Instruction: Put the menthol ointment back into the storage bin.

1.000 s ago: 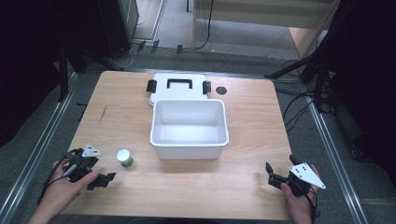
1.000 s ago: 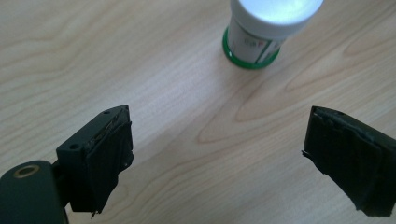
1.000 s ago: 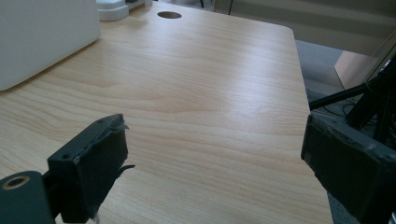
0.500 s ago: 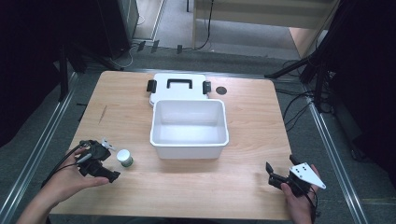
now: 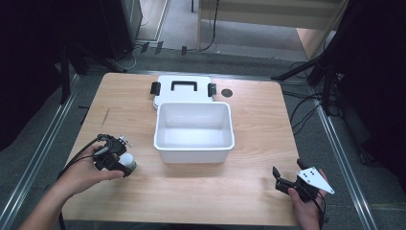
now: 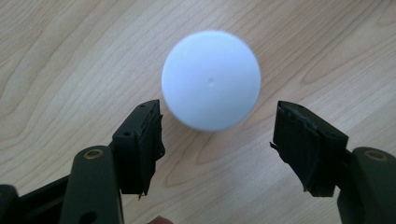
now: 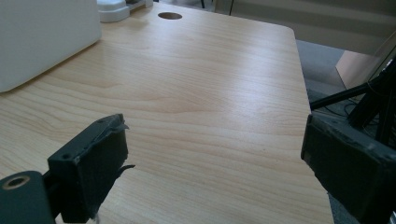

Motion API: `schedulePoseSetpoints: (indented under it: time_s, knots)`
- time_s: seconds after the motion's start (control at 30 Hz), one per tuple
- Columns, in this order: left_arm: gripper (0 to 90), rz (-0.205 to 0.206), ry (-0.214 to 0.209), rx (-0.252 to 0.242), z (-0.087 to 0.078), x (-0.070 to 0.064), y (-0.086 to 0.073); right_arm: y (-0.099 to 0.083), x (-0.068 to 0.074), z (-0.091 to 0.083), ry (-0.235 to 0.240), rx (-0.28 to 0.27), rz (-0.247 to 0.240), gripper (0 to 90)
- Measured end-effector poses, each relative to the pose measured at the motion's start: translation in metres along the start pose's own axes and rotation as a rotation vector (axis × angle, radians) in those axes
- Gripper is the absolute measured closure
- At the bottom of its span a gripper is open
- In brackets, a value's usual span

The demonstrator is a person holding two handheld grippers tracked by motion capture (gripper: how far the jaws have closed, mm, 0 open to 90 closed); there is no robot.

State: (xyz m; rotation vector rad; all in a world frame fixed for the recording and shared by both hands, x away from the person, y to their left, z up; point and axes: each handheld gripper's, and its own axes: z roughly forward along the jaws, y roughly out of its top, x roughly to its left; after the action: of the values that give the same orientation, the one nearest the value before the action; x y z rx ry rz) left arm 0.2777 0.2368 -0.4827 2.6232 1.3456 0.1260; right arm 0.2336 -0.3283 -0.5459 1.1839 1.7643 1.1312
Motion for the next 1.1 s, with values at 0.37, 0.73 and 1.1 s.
schedulePoseSetpoints:
  time_s: [0.37,0.73,1.1]
  knots:
    - [44.0,0.004,-0.021,0.018,0.003,0.008,0.015,0.000,0.000,0.000,0.001,-0.001,-0.001,7.2]
    - [50.3,-0.004,-0.015,0.055,0.009,0.007,0.024,0.000,0.000,0.000,0.002,-0.001,0.000,7.2]
    - [50.9,0.036,-0.003,0.076,-0.008,0.005,0.030,0.000,0.000,0.000,0.002,-0.001,0.000,7.3]
